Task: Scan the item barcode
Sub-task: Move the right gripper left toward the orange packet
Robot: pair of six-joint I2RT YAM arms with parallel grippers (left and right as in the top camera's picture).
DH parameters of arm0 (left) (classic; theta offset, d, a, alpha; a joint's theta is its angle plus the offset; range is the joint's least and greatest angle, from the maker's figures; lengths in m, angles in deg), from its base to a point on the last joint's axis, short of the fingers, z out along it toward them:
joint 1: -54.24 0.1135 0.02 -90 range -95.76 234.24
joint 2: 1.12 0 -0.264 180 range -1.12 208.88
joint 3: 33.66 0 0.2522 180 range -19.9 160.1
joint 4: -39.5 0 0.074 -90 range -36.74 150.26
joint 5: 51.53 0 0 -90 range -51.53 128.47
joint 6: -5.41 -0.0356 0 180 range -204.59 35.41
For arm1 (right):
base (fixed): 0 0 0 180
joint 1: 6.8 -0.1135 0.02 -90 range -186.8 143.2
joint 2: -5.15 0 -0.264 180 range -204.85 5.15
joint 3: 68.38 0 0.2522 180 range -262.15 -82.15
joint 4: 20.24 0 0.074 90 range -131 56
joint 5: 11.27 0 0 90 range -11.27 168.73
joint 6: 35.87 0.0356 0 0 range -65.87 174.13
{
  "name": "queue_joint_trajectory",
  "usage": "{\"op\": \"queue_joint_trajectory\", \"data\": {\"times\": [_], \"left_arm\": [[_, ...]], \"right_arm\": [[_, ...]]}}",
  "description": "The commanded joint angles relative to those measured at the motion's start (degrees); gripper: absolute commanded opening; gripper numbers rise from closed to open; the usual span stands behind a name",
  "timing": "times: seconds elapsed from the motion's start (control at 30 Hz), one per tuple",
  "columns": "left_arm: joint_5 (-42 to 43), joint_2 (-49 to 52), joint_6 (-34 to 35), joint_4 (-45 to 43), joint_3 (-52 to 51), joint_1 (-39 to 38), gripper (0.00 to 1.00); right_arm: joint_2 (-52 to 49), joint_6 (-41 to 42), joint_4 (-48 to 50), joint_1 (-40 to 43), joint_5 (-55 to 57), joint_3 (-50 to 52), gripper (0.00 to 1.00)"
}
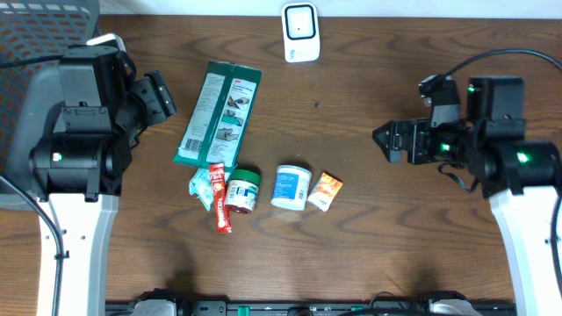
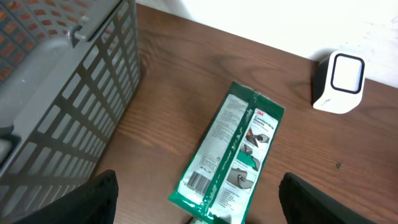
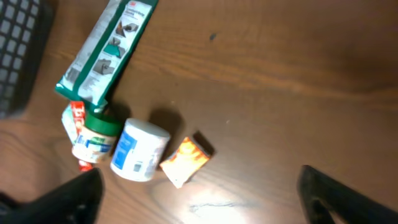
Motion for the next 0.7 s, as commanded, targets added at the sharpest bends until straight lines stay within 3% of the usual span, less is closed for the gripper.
{"op": "queue_joint_trajectory", "data": {"times": [0.0,0.07,0.1,0.13,0.23,0.27,0.37,0.43,0.47,0.67], "left_arm": [[-0.48,-0.33,-0.74,-0.04,0.94,0.24,0.8],[-0.46,-0.33,-0.74,-0.04,0.94,0.24,0.8],[-0.48,-0.33,-0.74,-0.04,0.94,0.24,0.8],[-0.48,-0.33,-0.74,-0.04,0.94,0.24,0.8],[-0.48,-0.33,-0.76,-0.04,0.94,0.24,0.8],[-0.46,-0.33,-0.74,-0.04,0.94,0.24,0.8],[-0.48,-0.33,-0.74,-0.04,0.94,0.24,0.8],[-0.48,-0.33,-0.74,-0.04,0.94,0.24,0.8],[-0.48,-0.33,-0.76,-0.04,0.94,0.24,0.8],[-0.46,-0.33,-0.74,-0.04,0.94,0.24,0.8]], "right_arm": [[-2.99,-0.39,-0.68,0.46,-2.99,-0.94,0.69],[-4.61,-0.39,-0.92,0.46,-2.97,-0.94,0.35],[-5.4,-0.39,-1.11,0.46,-2.97,-0.92,0.09],[-6.16,-0.39,-1.36,0.46,-2.97,-0.76,0.01],[-7.8,-0.35,-1.7,0.42,-2.01,0.02,0.01],[-8.46,-0.35,-1.79,0.42,-1.38,0.48,0.07],[-10.08,-0.37,-1.77,0.42,-0.57,2.49,0.38],[-11.15,-0.37,-1.01,0.42,-0.59,5.27,0.69],[-11.5,-0.39,-0.59,0.42,-0.59,6.49,0.75],[-12.09,-0.35,3.74,0.42,-0.61,13.57,0.8]]}}
